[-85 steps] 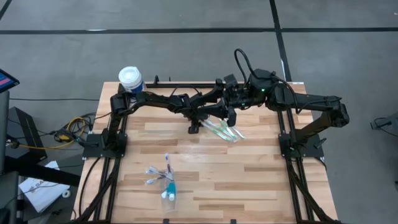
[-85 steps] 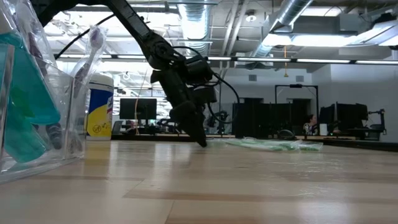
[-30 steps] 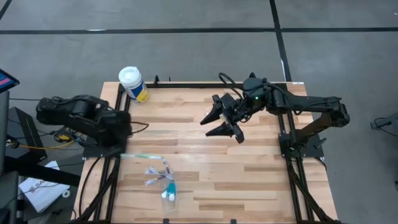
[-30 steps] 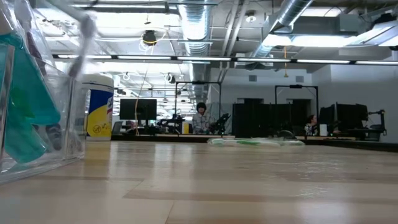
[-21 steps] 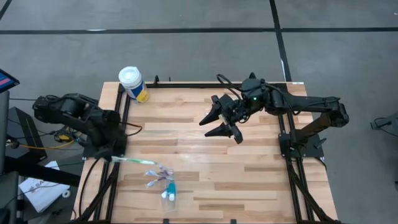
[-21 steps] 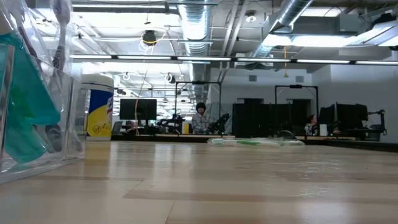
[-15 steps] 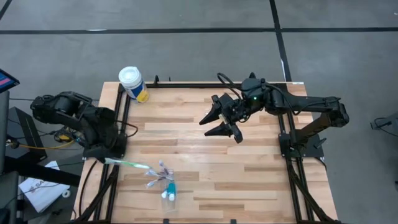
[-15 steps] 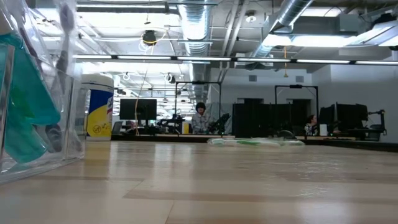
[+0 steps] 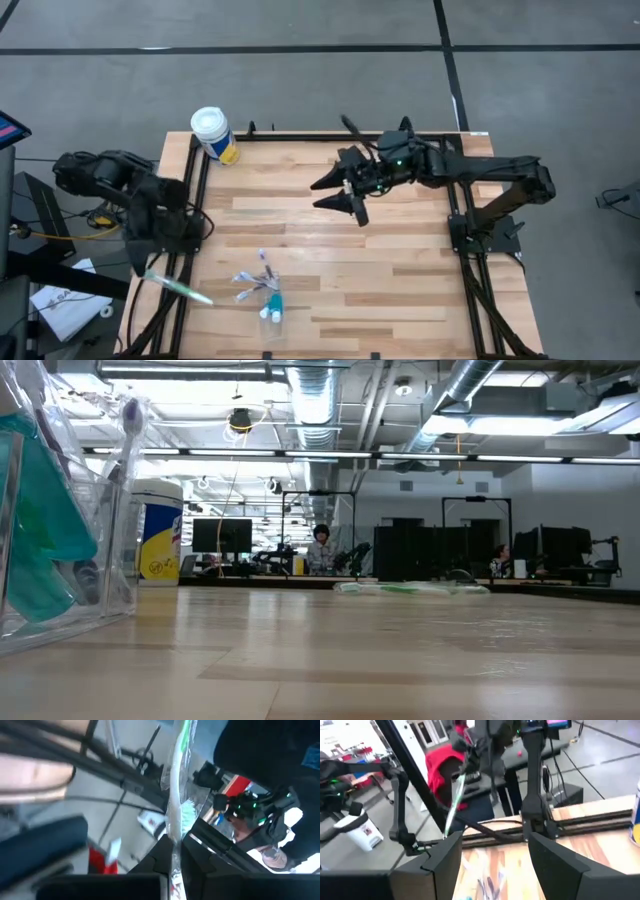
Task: Pick & Place toothbrushing station
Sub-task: Put the green toothbrush into the transparent organizer
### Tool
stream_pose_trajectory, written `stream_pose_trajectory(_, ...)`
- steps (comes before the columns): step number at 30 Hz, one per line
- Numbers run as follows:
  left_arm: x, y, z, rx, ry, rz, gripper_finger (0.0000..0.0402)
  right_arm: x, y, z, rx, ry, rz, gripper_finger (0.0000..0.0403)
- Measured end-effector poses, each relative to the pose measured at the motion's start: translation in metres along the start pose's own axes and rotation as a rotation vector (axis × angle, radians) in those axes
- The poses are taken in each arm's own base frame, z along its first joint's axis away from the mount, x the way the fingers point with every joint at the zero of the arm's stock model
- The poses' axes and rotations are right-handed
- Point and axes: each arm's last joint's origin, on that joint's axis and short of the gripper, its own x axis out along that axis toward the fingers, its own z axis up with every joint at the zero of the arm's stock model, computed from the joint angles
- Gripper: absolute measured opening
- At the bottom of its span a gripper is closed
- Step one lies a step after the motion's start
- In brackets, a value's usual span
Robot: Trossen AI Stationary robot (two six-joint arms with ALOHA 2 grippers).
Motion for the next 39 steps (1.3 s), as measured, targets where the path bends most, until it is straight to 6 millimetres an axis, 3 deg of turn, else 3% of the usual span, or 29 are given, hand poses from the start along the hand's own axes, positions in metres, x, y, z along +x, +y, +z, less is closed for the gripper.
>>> stream_pose_trajectory(7,0.024,-0.018,0.022,-0.144,0.233,0.036,0.001,0.027,-0.006,-0.02,0.002,0.078,-0.004,0.0219)
stream_pose_trajectory(16,0.05,-0.038,0.07,-0.299,0.218,0.071,0.001,0.042,-0.002,-0.033,-0.144,0.128,0.056,0.0219)
stream_pose_trajectory(24,0.062,-0.058,0.122,-0.43,0.003,0.002,0.001,0.003,0.014,-0.005,-0.298,0.037,0.237,0.0194)
stream_pose_trajectory(28,0.072,-0.064,0.14,-0.49,-0.025,-0.017,0.001,-0.024,0.015,0.01,-0.32,-0.018,0.277,0.0175)
stream_pose_trajectory(39,0.093,-0.064,0.16,-0.56,0.03,0.031,0.001,-0.077,0.012,0.033,-0.37,-0.093,0.245,0.0166)
